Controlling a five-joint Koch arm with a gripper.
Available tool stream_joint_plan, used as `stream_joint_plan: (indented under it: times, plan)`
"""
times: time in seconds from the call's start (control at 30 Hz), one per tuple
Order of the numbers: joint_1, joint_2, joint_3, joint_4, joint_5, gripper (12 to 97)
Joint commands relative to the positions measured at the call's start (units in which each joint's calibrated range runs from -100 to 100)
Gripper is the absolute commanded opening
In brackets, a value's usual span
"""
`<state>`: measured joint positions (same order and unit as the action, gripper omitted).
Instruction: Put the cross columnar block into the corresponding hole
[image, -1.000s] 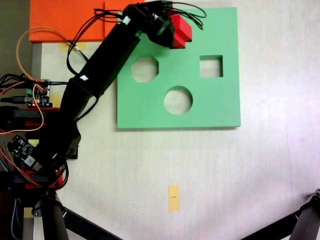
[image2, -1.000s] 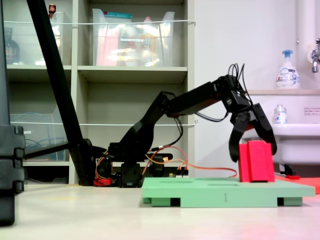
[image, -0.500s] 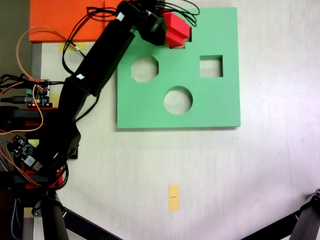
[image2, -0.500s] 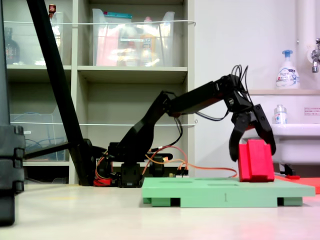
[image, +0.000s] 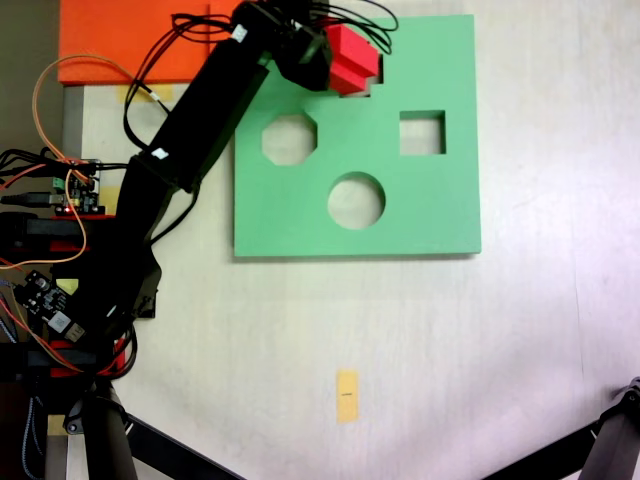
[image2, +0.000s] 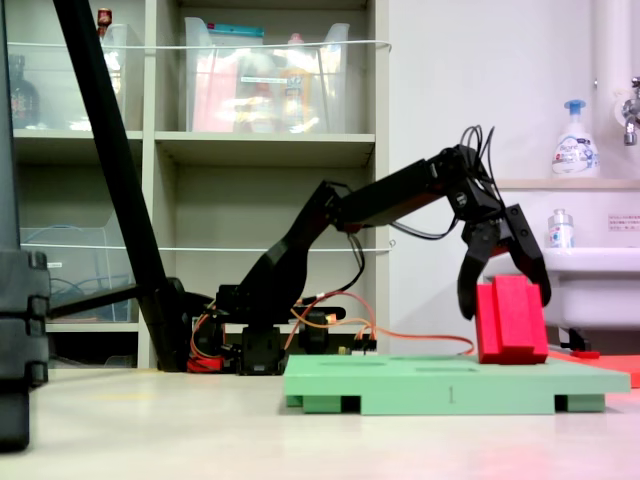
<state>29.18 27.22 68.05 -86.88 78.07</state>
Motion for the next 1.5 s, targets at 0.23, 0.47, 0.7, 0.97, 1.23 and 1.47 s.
stream_joint_plan:
  times: [0.23,0.47,0.7,0.97,1.23,1.47]
  plan:
    - [-0.3,7.0,1.6,5.8,0.5,38.5]
    - [-0.7,8.5,1.7,8.3,0.3,38.4]
    - [-2.3,9.1,2.3,11.1,-0.7,38.5]
    - [-3.6,9.5,2.3,15.4,-1.8,38.8]
    - [-4.0,11.3,2.3,17.4,-1.9,38.9]
    - [-3.2,5.0,2.3,13.8,-1.8,38.9]
